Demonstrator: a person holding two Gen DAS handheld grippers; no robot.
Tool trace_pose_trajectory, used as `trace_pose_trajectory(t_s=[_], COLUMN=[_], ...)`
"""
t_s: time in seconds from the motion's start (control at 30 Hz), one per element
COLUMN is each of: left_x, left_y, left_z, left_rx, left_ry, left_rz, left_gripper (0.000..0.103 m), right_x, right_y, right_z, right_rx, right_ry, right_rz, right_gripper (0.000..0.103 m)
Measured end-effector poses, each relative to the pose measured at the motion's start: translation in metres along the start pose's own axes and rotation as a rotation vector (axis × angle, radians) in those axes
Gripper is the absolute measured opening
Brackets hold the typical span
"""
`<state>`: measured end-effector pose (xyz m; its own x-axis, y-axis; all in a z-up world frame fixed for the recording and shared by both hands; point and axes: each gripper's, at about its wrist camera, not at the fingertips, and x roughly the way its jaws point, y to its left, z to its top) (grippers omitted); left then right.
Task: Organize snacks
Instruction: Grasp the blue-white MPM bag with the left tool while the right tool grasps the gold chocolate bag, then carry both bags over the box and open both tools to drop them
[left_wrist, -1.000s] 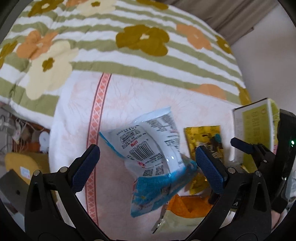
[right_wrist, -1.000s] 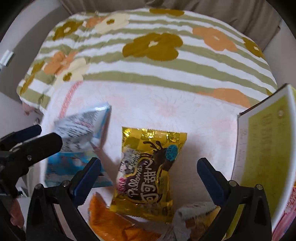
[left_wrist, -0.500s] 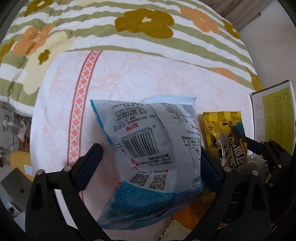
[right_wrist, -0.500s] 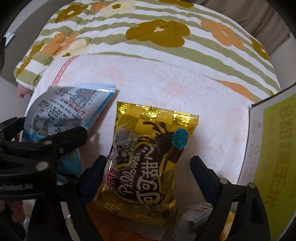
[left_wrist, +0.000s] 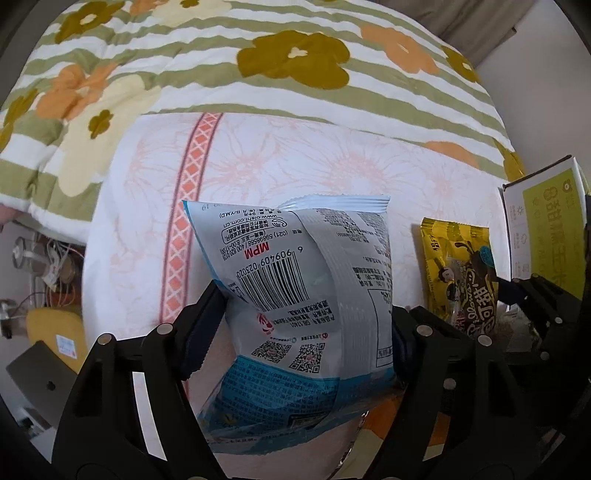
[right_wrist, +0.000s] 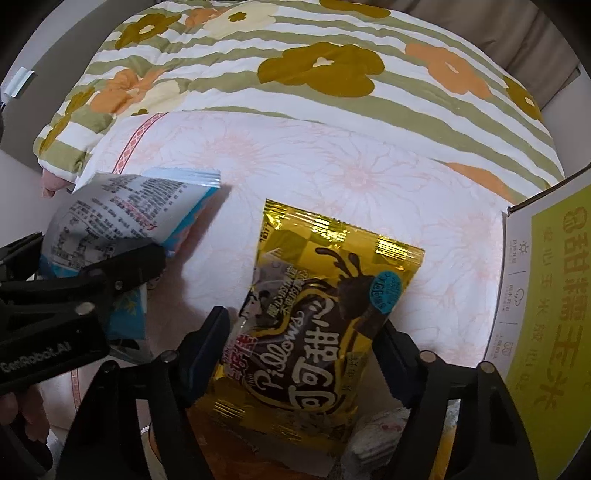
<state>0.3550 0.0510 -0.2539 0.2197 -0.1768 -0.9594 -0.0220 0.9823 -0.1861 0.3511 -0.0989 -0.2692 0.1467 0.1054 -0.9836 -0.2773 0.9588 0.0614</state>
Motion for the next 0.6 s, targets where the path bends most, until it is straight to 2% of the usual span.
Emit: trace_pose_trajectory(t_s=[0.27, 0.47, 0.6], left_x=[-0.020, -0.047, -0.079], left_y=[0.010, 0.020, 0.027], left_z=[-0.004, -0.004, -0.004], left_rx=[-0.007, -0.001, 0.011], left_ry=[-0.035, -0.083, -0.138], left_rz=[0.015, 0.022, 0.029], left_gripper=[0.073, 0.073, 0.073], right_x=[-0.002, -0.022, -0.049], right_y=[0.015, 0.030, 0.042], right_z=[0.004, 0.010, 0.012], right_rx=[-0.026, -0.033, -0.018], right_ry=[-0.023, -0.099, -0.168], right_rz=[0.020, 0.064, 0.090], right_gripper=[0.059, 0.057, 0.057])
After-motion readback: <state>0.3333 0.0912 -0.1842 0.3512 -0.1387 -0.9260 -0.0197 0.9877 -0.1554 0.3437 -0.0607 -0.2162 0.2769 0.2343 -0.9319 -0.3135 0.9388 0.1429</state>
